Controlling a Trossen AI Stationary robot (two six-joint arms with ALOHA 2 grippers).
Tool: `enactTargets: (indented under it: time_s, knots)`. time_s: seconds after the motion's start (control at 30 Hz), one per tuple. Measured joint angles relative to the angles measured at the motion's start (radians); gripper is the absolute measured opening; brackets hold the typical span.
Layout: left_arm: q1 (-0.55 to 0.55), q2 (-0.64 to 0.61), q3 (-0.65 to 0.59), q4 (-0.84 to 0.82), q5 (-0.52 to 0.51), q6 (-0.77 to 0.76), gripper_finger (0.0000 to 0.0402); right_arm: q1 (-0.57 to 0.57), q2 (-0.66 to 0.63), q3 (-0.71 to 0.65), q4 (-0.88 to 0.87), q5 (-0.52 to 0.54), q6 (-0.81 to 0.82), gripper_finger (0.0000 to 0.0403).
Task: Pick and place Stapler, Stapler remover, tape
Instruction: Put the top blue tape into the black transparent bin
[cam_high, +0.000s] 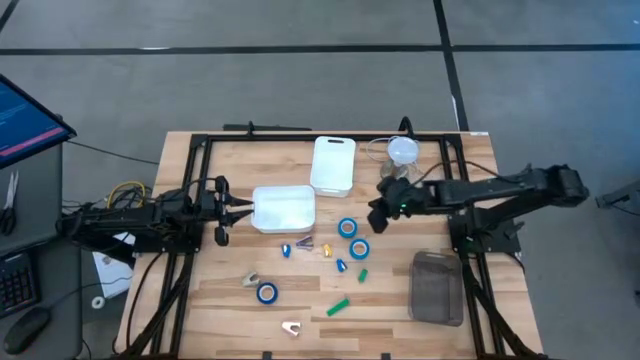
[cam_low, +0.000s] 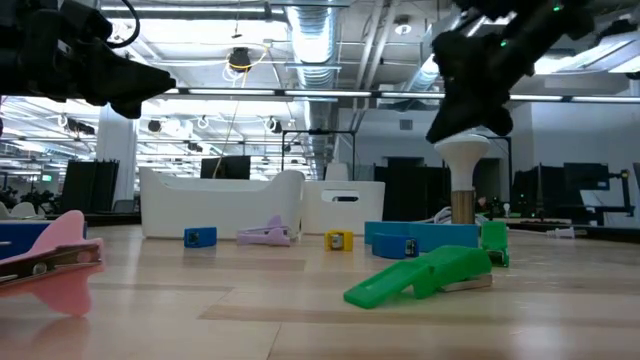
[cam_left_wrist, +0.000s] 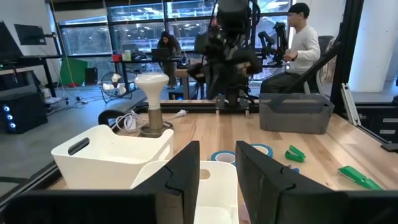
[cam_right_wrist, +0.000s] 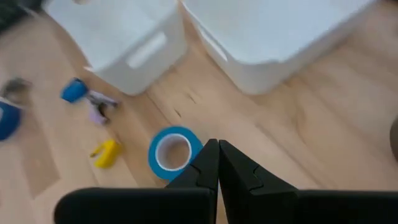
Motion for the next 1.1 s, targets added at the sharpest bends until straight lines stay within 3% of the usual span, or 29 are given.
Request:
enactTargets:
  time_s: [0.27, 0.53, 0.8, 1.1]
  knots:
    - [0.000, 0.000, 0.000, 0.000, 0.000, -0.001, 0.0095, 0.005, 0.157, 0.073, -0.028, -0.059, 0.045, 0.0010]
    - [0.000, 0.020, 0.000, 0.000, 0.000, -0.001, 0.0095, 0.036, 0.270, 0.147, -0.035, -0.064, 0.025, 0.0086]
    - [0.000, 0.092, 0.000, 0.000, 0.000, -0.001, 0.0095, 0.045, 0.381, 0.172, -0.036, -0.061, 0.110, 0.0148]
    - [0.000, 0.147, 0.000, 0.013, 0.000, -0.001, 0.0095, 0.044, 0.498, 0.174, 0.004, -0.059, 0.122, 0.0182]
